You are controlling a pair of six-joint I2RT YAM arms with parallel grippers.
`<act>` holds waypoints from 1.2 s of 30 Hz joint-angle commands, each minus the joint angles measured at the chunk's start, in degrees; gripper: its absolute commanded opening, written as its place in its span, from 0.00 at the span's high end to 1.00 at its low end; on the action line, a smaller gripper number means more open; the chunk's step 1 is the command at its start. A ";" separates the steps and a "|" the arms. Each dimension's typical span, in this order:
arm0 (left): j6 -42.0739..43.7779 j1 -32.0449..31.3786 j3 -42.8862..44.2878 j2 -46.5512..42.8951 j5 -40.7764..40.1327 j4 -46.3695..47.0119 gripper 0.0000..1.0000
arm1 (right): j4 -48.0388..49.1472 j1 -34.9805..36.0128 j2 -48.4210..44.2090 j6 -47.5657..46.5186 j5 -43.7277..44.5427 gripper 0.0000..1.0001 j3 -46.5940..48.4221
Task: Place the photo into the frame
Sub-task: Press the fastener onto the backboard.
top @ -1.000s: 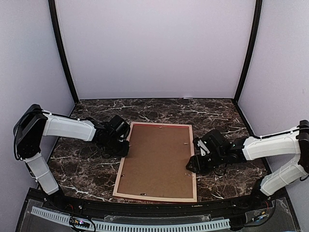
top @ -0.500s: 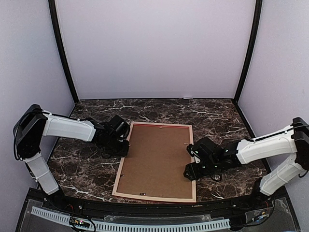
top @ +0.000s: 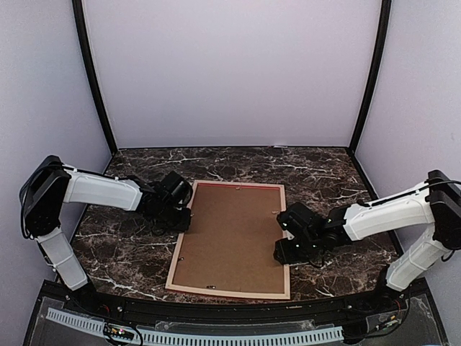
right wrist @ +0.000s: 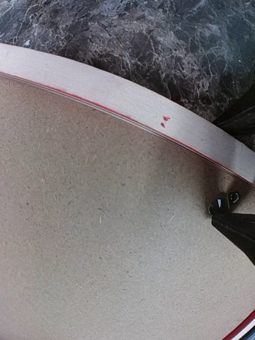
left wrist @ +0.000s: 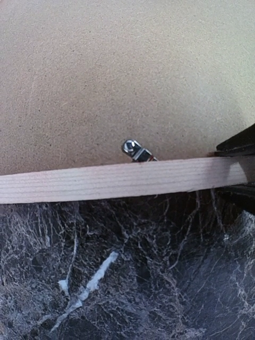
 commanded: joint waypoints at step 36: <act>0.43 -0.37 -3.20 -0.97 2.93 0.20 0.89 | 4.87 -9.39 3.10 -3.83 -14.14 0.67 -1.34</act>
